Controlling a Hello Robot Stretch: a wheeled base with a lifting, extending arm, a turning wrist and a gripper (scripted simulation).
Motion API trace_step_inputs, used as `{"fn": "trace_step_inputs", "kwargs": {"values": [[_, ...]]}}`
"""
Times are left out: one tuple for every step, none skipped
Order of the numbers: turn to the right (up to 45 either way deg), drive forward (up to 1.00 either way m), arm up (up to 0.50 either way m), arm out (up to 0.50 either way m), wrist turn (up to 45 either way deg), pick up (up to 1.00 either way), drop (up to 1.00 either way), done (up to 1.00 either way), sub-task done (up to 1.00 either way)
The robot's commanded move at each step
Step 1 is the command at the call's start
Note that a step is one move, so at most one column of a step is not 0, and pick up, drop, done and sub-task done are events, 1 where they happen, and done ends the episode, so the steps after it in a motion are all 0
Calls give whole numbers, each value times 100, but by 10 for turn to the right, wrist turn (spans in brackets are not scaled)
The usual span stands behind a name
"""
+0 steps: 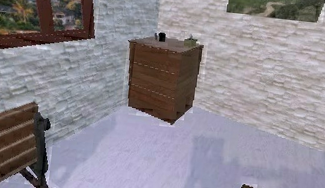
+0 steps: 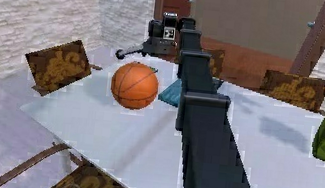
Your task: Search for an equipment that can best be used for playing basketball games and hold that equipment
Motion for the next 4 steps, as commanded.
{"fn": "trace_step_inputs", "kwargs": {"values": [[0,0,-20,0,0,0,0,0,0],[0,0,0,0,0,100,0,0,0],[0,0,10,0,0,0,0,0,0],[0,0,0,0,0,0,0,100,0]]}}
